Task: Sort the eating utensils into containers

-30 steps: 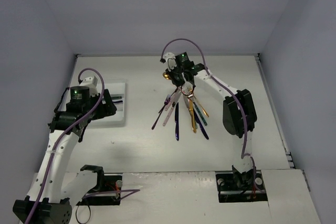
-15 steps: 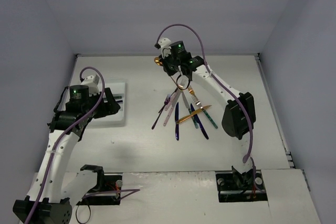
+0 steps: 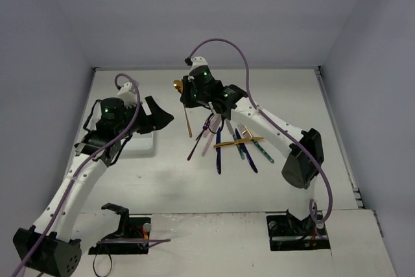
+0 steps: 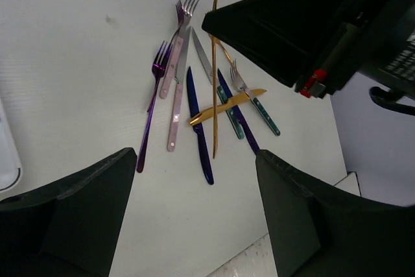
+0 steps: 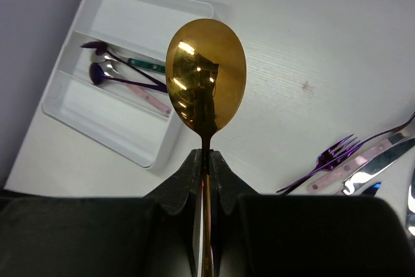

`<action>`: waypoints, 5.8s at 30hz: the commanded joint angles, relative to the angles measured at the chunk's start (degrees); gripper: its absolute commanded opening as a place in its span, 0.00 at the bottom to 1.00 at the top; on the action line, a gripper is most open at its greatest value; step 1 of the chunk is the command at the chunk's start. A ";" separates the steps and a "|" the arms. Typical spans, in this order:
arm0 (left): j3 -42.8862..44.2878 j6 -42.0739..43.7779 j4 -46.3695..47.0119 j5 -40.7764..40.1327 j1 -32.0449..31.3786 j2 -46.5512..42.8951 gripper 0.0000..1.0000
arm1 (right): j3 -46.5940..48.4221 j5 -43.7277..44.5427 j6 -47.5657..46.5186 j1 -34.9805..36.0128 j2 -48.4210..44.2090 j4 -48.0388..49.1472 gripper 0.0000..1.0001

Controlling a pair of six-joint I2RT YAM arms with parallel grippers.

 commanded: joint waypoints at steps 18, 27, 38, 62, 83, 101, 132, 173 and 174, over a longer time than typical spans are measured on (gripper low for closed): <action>5.74 -0.62 11.48 -9.72 -13.72 11.31 0.26 | -9.15 9.18 15.63 3.67 -13.69 7.67 0.00; 3.84 -2.59 14.01 -9.51 -13.91 12.16 0.00 | -10.16 9.02 15.43 3.67 -14.36 7.76 0.00; -0.42 -6.00 16.69 -11.76 -13.99 10.36 0.00 | -12.78 12.17 12.13 3.25 -15.95 7.67 0.60; -14.85 -36.46 23.30 -35.14 3.25 5.63 0.00 | -37.26 17.28 -0.94 -20.81 -49.46 0.49 1.00; -20.23 -54.10 42.91 -41.44 19.56 23.82 0.00 | -38.75 19.56 -10.80 -21.47 -56.81 -1.30 1.00; -18.32 -56.50 56.30 -33.68 21.96 36.36 0.00 | -40.13 20.77 -11.73 -21.57 -57.15 -1.47 1.00; -11.94 -44.22 42.35 -26.32 20.01 18.85 0.67 | -41.02 18.09 -12.68 -21.64 -57.09 -1.48 1.00; 23.70 23.43 -2.02 -15.00 -20.67 48.65 0.51 | -49.28 9.01 -2.51 -21.64 -51.03 -1.91 0.99; 24.25 23.55 -2.04 -14.74 -20.74 49.42 0.50 | -49.15 8.94 -2.51 -21.64 -51.01 -1.91 0.99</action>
